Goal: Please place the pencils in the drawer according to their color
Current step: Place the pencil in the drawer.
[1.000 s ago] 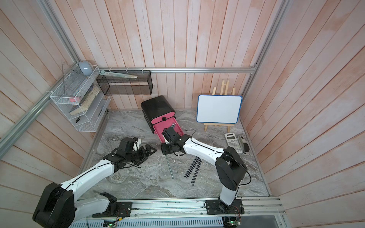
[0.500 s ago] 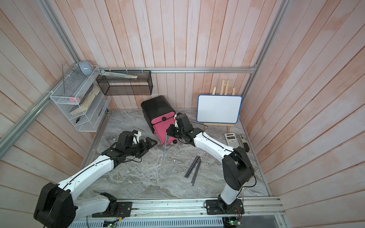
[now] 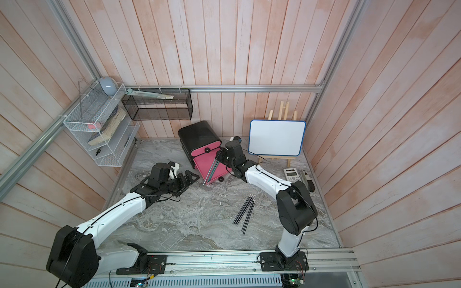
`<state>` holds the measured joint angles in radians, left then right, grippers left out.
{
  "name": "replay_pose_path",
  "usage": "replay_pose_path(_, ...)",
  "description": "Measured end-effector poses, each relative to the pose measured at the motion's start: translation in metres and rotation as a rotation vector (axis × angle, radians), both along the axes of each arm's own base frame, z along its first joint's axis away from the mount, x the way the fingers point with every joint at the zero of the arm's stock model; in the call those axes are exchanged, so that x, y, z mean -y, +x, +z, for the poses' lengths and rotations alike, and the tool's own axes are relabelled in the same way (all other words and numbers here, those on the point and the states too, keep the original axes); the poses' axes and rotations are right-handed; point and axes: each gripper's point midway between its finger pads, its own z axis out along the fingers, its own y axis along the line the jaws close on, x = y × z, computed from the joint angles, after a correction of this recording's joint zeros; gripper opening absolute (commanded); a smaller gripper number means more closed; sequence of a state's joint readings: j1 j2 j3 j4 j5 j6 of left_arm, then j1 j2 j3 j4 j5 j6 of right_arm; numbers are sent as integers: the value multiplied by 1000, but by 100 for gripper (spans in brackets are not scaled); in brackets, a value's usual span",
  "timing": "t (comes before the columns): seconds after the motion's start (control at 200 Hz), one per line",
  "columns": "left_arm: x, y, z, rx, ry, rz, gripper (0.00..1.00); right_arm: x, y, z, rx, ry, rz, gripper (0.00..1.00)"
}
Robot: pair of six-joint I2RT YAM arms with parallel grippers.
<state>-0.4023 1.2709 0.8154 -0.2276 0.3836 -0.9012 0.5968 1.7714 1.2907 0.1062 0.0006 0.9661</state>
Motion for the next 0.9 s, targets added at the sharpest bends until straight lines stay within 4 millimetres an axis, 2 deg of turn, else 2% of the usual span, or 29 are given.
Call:
replay_pose_path(0.17,0,2,-1,2,-1,3,100,16,21,-22,-7,-56,-98,0)
replay_pose_path(0.375,0,4,-1,1,-1,4,99,24,43,-26,22,-99,-173,0)
replay_pose_path(0.65,0,7,3,12,-6,8,100,19,65,-32,56,-142,-200,0)
replay_pose_path(0.895,-1,8,2,12,-6,11,100,13,66,-52,38,-177,-170,0)
